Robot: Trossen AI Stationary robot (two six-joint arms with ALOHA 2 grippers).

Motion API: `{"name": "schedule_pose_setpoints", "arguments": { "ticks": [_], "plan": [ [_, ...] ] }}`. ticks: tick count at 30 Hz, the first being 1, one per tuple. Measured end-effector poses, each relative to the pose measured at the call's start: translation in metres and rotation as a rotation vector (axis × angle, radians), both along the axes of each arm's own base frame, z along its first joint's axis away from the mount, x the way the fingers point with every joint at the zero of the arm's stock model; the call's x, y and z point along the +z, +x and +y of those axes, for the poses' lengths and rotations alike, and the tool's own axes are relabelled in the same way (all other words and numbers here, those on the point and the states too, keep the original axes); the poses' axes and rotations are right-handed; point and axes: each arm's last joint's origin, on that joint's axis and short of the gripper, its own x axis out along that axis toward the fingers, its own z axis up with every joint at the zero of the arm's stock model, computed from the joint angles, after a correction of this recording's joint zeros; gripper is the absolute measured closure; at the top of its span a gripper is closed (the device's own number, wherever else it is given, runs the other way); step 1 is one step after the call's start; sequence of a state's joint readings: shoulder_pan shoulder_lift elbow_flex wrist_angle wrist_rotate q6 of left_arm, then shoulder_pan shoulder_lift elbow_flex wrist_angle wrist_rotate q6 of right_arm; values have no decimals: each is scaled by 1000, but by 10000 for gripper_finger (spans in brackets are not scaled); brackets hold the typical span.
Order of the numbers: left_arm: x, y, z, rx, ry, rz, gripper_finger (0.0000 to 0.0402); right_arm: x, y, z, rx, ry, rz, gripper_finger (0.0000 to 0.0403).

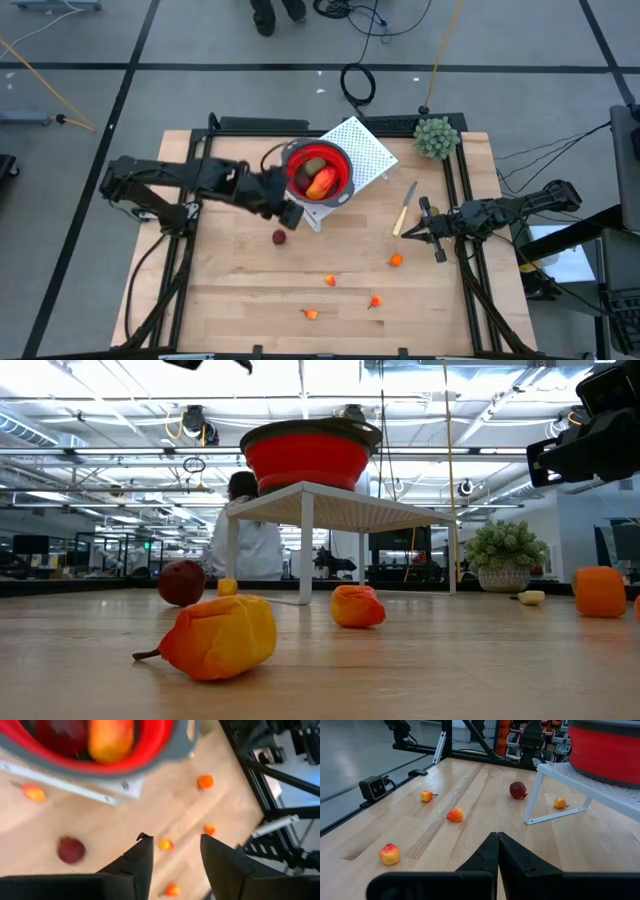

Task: Pick & Place Fruit
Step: Put the pomegranate into the red strainer bowl on the shelf

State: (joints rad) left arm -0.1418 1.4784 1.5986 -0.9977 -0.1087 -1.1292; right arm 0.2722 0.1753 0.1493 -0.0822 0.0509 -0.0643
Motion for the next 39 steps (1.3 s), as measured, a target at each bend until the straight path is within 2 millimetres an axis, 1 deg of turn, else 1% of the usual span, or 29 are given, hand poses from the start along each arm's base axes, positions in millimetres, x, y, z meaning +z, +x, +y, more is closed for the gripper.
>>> {"name": "schedule_pose_setpoints", "arguments": {
  "ticks": [6, 10, 15, 23, 28, 32, 36, 39],
  "plan": [
    [0, -6, -32, 32, -13, -9, 274, 0, 0, 0, 0, 0, 0, 403],
    [-7, -7, -50, 50, -17, 20, 290, 0, 0, 0, 0, 0, 0, 403],
    [-24, -4, -68, 73, -33, 111, 307, 0, 0, 0, 0, 0, -1, 403],
    [-57, 9, -91, 159, -82, 253, 309, 0, 0, 0, 1, 1, -2, 403],
    [-76, 18, -98, 193, -81, 325, 309, 0, 0, 0, 1, 1, -1, 403],
    [-90, 22, -98, 238, -66, 400, 309, 0, 0, 0, 1, 0, -1, 403],
    [-101, 20, -92, 327, -33, 503, 309, 0, 0, 0, 1, 0, -1, 403],
    [-104, 16, -86, 373, -8, 561, 309, 0, 0, 0, 1, 0, 0, 403]
  ]
}}
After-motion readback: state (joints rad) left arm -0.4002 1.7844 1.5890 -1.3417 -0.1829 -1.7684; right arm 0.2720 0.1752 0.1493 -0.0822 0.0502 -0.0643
